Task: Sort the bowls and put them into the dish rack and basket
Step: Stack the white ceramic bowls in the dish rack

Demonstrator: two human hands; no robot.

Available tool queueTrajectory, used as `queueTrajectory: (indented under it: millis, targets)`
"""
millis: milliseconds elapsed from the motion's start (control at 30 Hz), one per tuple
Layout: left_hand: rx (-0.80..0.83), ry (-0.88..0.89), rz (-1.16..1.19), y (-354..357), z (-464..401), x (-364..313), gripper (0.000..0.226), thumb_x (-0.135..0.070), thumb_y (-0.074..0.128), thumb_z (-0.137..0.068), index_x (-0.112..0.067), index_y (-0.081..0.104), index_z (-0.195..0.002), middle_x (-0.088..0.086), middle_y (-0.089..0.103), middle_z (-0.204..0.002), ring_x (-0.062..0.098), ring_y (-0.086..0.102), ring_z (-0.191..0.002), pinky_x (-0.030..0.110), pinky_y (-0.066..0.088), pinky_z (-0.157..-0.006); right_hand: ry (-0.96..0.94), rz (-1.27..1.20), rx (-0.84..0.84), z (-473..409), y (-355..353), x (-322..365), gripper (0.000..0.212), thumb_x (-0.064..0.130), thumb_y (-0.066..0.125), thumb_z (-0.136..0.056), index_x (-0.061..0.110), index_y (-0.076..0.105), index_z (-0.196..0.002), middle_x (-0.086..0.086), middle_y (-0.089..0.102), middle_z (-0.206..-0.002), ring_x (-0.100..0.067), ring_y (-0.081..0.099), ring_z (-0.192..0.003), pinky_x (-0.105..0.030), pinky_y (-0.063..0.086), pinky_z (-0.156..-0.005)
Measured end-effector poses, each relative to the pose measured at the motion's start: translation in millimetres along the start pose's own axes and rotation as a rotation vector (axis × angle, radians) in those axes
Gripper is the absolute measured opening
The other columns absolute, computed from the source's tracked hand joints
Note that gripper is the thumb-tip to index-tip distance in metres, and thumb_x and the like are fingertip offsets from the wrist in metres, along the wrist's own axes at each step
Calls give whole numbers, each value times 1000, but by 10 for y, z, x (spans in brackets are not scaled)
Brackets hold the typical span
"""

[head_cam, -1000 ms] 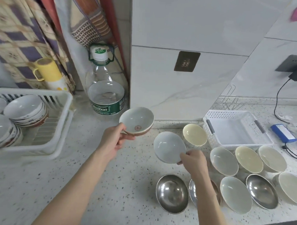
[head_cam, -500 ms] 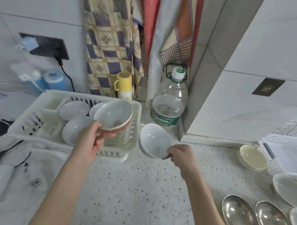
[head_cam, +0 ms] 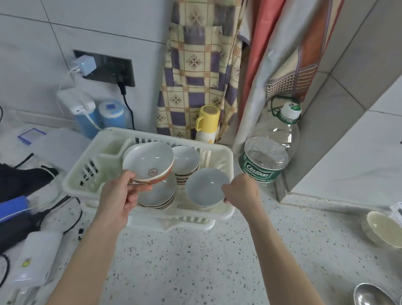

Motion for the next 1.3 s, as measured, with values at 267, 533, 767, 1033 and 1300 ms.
queueTrajectory:
  millis: [267, 533, 767, 1033, 1300]
  targets:
    - [20, -19, -28, -128, -160, -42, 17, -15, 50, -92, -4, 63, -88, 15, 73, -68, 5, 29, -33, 16, 18, -29, -42, 399, 37, -161, 301, 251, 22, 5, 53, -75, 12, 37, -63, 1, 43, -58, -12, 38, -46, -20, 25, -39]
    - [27, -8, -46, -165, -244, -54, 17, -13, 50, -92, -3, 60, -83, 18, 72, -66, 6, 26, -32, 15, 16, -31, -23, 471, 205, -280, 643, 198, 21, 1, 50, -79, 12, 41, -64, 1, 48, -61, -12, 44, -52, -20, 30, -41]
    - [20, -16, -55, -151, -277, -21, 14, -12, 50, -91, -3, 61, -86, 18, 73, -67, 6, 26, -32, 16, 17, -30, -111, 632, 272, -361, 798, 305, 21, 2, 47, -85, 11, 41, -66, -1, 43, -66, -22, 54, -77, -24, 42, -56]
    - [26, -19, -76, -94, -248, -20, 15, -12, 52, -90, -2, 61, -85, 22, 73, -72, 8, 25, -32, 17, 16, -31, -195, 878, 172, -468, 781, 384, 21, 1, 50, -86, 7, 65, -100, -3, 57, -78, -24, 67, -86, -30, 54, -63]
    - [57, -23, -122, -48, -207, -8, 14, -11, 50, -91, -4, 60, -87, 22, 73, -70, 8, 24, -32, 18, 16, -32, -259, 976, 170, -535, 918, 411, 23, -4, 54, -88, 5, 66, -106, -8, 67, -104, -26, 66, -97, -30, 46, -61]
Point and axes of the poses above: each hand's wrist, its own z-axis away from the middle knuckle, its own y-axis out of the palm, x = y × z, the point moved 9 cm from there along -z, towards the middle knuckle
